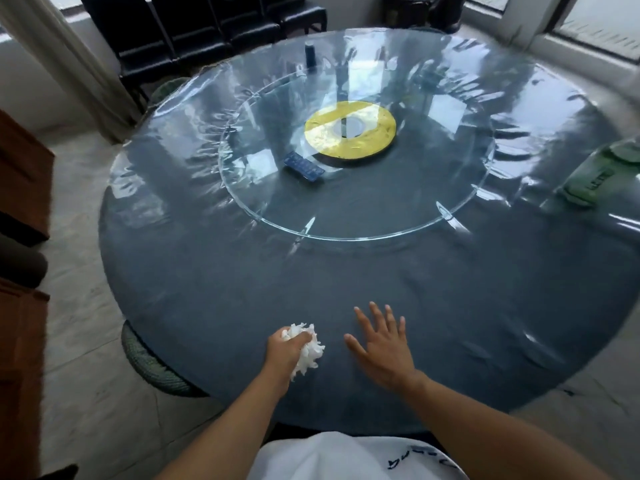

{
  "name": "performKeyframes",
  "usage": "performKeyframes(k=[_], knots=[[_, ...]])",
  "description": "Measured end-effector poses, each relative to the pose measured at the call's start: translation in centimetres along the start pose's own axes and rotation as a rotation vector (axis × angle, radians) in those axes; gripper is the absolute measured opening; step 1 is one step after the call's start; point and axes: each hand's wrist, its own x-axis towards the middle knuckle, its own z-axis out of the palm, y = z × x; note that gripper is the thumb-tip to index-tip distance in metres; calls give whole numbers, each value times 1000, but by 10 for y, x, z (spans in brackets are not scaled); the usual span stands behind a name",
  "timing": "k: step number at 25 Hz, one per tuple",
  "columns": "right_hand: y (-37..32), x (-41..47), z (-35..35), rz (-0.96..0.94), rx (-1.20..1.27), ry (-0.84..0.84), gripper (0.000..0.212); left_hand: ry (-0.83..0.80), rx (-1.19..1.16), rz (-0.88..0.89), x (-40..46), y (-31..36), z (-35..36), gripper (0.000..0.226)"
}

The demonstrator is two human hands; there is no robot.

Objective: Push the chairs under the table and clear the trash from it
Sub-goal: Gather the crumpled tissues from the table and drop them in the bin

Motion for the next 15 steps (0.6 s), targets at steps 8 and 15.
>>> performKeyframes(k=[8, 15], knots=[[-6, -53, 49, 490, 15, 113, 96, -381, 259, -29, 35, 3, 3, 17], [-59, -146, 121, 939, 238, 158, 84, -669, 537, -97, 17, -24, 6, 20]])
